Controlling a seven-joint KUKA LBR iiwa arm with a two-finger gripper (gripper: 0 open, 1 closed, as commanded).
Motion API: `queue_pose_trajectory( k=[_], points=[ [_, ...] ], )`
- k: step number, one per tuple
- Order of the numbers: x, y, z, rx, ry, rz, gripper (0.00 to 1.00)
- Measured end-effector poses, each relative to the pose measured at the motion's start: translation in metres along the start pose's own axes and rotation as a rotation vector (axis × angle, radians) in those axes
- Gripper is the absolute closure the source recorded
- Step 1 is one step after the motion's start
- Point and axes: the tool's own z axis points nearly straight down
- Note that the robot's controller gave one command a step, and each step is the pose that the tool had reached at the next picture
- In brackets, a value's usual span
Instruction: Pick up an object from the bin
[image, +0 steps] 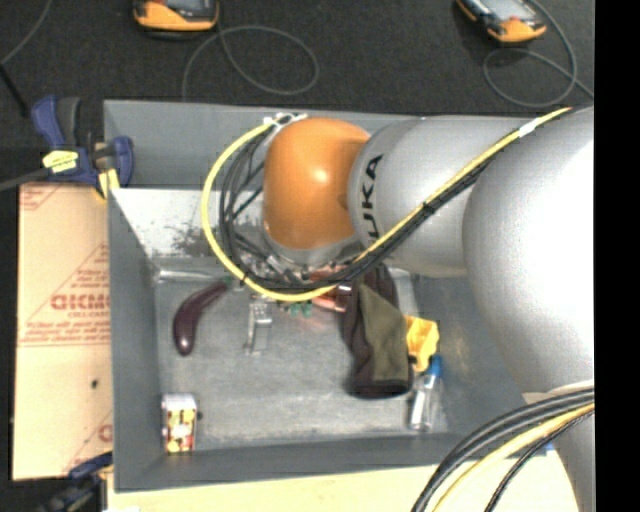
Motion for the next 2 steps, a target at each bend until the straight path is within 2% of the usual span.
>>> queue_pose_trajectory(
  k=[1, 2],
  points=[
    [-0.001, -0.001, -0.005, -0.001, -0.007, 0.003, 0.0],
    [-0.021, 0.015, 0.023, 0.0, -0.017, -0.158, 0.0]
  ],
)
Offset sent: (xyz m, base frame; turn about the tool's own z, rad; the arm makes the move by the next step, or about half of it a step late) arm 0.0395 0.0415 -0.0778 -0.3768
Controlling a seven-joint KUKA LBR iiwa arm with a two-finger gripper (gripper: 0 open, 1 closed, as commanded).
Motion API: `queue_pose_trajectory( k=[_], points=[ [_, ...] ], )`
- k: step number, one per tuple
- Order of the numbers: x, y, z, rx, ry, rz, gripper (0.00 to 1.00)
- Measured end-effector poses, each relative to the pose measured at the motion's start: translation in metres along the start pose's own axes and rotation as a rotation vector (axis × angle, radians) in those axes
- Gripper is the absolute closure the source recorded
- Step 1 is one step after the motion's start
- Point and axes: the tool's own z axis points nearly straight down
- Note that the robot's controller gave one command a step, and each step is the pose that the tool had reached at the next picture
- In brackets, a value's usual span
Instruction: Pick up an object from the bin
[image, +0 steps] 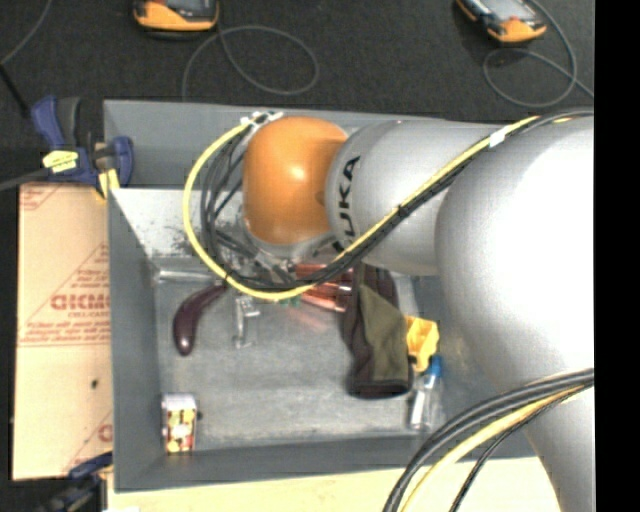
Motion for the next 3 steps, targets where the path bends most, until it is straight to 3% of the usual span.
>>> queue_pose_trajectory(
  k=[1, 2, 3],
  points=[
    [-0.016, 0.025, 0.003, -0.002, 0.011, -0.278, 0.0],
    [-0.021, 0.031, -0.015, -0.003, 0.001, -0.321, 0.0],
    [-0.023, 0.036, 0.028, -0.002, 0.005, -0.584, 0.0]
  ],
)
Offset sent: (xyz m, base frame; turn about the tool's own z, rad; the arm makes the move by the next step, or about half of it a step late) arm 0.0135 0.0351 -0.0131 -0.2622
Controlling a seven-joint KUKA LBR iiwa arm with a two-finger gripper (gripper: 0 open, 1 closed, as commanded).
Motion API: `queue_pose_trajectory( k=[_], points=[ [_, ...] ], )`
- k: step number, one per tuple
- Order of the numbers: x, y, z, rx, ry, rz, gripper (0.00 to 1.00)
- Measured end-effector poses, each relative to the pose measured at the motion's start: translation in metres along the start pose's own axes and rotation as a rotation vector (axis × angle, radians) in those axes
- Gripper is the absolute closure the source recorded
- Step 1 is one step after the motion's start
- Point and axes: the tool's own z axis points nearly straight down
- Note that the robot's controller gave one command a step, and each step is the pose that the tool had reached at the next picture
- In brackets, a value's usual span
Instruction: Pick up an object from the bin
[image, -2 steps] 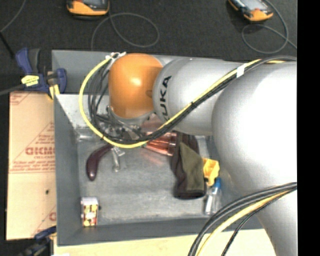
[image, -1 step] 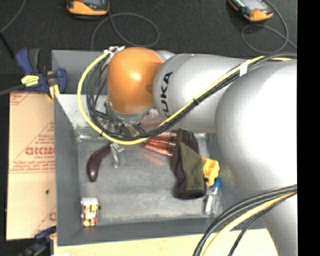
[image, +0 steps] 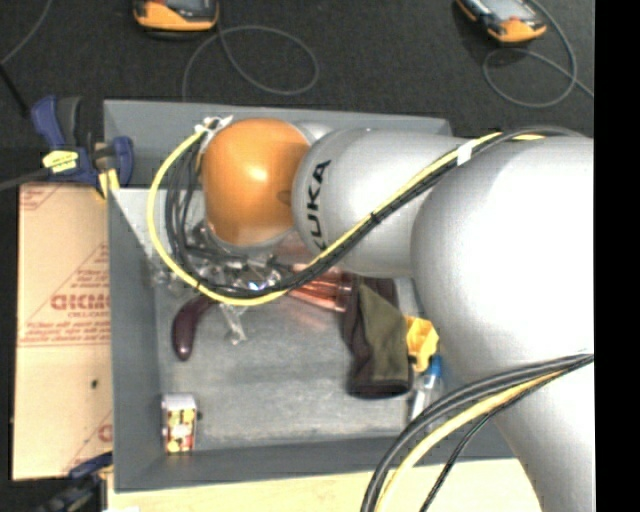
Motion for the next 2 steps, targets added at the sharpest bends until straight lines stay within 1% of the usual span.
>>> queue_pose_trajectory(
  k=[1, 2],
  points=[
    [0.0004, -0.0064, 0.0249, 0.001, -0.009, -0.137, 1.0],
    [0.0004, -0.0063, 0.0249, 0.001, -0.01, -0.137, 1.0]
  ],
)
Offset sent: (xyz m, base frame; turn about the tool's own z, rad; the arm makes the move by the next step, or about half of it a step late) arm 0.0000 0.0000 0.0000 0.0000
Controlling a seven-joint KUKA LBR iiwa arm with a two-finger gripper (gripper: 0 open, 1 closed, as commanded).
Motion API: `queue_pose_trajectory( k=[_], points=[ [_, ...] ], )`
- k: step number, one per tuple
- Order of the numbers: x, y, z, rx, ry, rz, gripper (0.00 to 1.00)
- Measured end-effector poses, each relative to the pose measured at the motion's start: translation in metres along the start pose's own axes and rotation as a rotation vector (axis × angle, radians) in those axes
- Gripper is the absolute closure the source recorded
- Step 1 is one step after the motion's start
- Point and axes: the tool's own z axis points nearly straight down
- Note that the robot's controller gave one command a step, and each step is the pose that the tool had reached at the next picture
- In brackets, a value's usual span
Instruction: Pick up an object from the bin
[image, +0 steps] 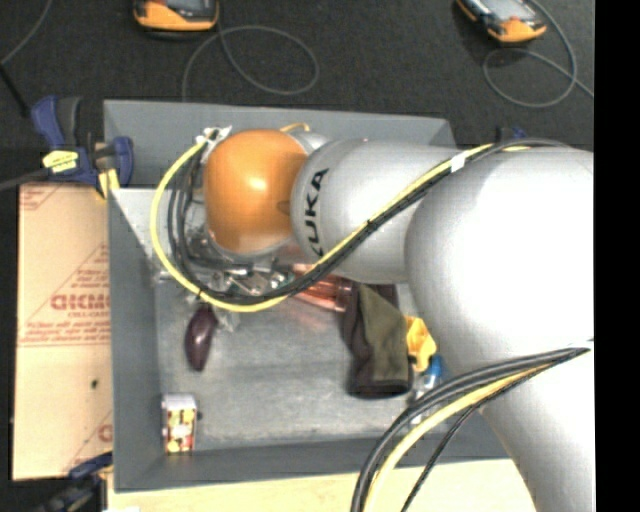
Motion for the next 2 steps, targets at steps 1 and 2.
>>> queue_pose_trajectory(
  k=[1, 2],
  points=[
    [-0.0002, -0.0001, -0.0007, 0.0, -0.001, 0.001, 1.0],
    [-0.0005, -0.0005, -0.0028, 0.0, -0.003, 0.003, 1.0]
  ],
)
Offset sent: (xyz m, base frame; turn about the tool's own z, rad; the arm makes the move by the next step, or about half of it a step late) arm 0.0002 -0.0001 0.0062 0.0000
